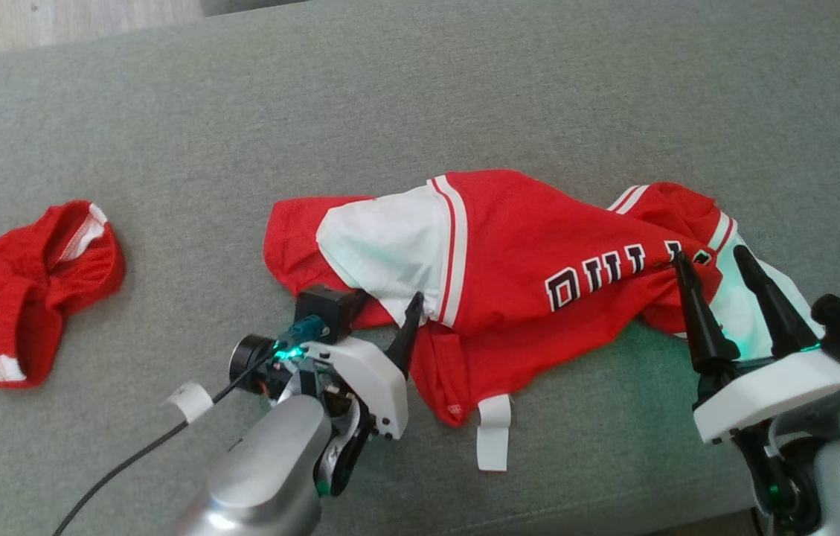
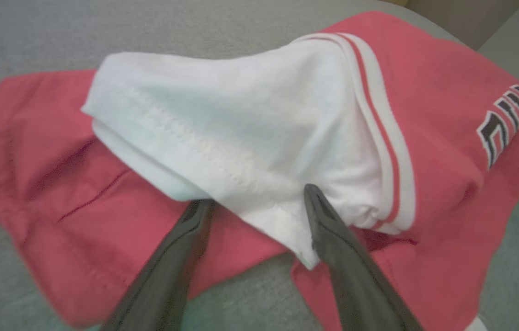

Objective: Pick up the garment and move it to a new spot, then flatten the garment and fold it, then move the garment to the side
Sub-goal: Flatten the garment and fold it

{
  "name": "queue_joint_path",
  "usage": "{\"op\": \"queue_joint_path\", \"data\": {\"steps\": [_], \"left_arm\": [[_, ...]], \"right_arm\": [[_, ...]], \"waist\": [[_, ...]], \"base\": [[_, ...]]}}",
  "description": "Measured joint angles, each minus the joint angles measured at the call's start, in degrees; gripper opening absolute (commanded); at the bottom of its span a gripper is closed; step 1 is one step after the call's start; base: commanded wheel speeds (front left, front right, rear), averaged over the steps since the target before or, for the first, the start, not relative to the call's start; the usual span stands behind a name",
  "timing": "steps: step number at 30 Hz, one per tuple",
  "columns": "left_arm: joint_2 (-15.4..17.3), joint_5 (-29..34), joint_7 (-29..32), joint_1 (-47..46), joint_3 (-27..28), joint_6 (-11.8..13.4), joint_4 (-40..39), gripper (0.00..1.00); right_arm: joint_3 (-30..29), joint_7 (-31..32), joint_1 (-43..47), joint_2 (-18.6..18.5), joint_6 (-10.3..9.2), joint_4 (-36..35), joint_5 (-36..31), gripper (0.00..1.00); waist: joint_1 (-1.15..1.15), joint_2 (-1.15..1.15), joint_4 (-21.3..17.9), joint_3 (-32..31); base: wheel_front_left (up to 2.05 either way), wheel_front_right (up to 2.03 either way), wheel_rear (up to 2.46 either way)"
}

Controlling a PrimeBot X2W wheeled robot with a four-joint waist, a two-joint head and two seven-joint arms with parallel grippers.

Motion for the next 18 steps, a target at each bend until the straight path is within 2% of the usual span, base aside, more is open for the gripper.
{"op": "queue_joint_path", "data": {"steps": [1, 5, 9, 13, 18], "left_arm": [[-0.01, -0.03, -0.18, -0.4, -0.33, -0.63, 0.13, 0.0], [0.13, 0.79, -3.39, -1.54, -0.63, -1.02, -0.59, 0.0], [1.91, 1.74, -5.14, -3.9, 0.78, -0.49, -5.79, 0.0], [6.13, 2.86, -3.44, -8.53, 2.32, -0.3, -10.76, 0.0], [10.09, 3.26, -0.21, -15.09, 4.21, -1.13, -12.14, 0.0]], "right_arm": [[-0.03, -0.01, -0.01, 0.11, 0.01, 0.18, 0.03, 1.0], [-0.32, -0.01, 0.01, 0.79, 0.01, 0.6, 0.11, 1.0], [-0.91, -0.01, 0.1, 0.9, 0.01, 0.91, 0.45, 1.0], [-1.55, -0.01, 0.49, 1.14, 0.01, 1.12, 0.45, 1.0], [-1.79, -0.01, 1.07, 1.62, 0.0, 1.36, 0.45, 1.0]], "waist": [[0.0, 0.0, -0.11, 0.07], [0.0, 0.0, -0.51, -0.01], [0.0, 0.0, -0.69, -0.41], [0.0, 0.0, -0.95, -0.75], [0.0, 0.0, -2.49, -0.83]], "base": [[0.0, 0.0, 0.0], [0.0, 0.0, 0.0], [0.0, 0.0, 0.0], [0.0, 0.0, 0.0], [0.0, 0.0, 0.0]]}}
